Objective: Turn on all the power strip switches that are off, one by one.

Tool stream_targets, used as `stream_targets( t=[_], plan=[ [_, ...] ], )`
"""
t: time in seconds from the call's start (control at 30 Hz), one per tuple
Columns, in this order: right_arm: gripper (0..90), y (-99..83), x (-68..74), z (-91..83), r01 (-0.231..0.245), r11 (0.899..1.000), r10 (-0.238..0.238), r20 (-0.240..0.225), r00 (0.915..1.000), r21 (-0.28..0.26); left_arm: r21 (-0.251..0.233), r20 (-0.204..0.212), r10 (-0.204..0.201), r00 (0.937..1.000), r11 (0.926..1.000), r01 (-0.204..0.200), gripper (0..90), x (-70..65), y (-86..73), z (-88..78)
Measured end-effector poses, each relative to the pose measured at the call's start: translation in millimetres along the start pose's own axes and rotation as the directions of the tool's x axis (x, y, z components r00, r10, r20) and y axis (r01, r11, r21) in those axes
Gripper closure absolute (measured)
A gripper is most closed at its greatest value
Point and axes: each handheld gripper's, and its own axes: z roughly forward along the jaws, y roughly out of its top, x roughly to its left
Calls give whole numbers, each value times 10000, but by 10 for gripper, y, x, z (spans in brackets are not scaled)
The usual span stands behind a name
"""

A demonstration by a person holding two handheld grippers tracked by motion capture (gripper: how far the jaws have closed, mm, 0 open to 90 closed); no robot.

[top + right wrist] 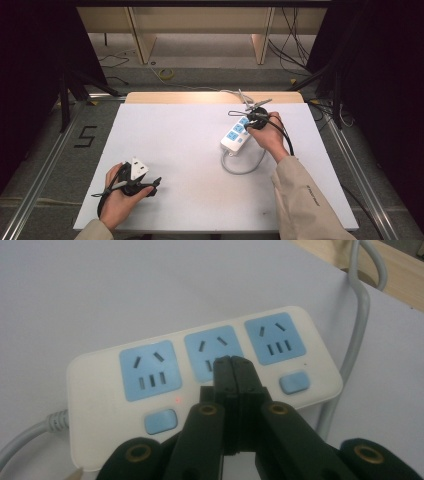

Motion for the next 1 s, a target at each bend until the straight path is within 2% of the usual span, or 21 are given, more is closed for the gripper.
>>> stream_targets(
  t=[0.53, 1.0],
  plan=[
    [900, 29, -154, 50, -161, 9998, 158, 265, 9995, 118, -30, -12, -35, 10000, 10000, 35, 213, -8, -3, -4],
    [900, 85, -254, 114, -283, 9995, 275, 709, 9971, 103, -27, 10, -13, 10000, 10000, 13, 212, -12, -10, -11]
  ],
)
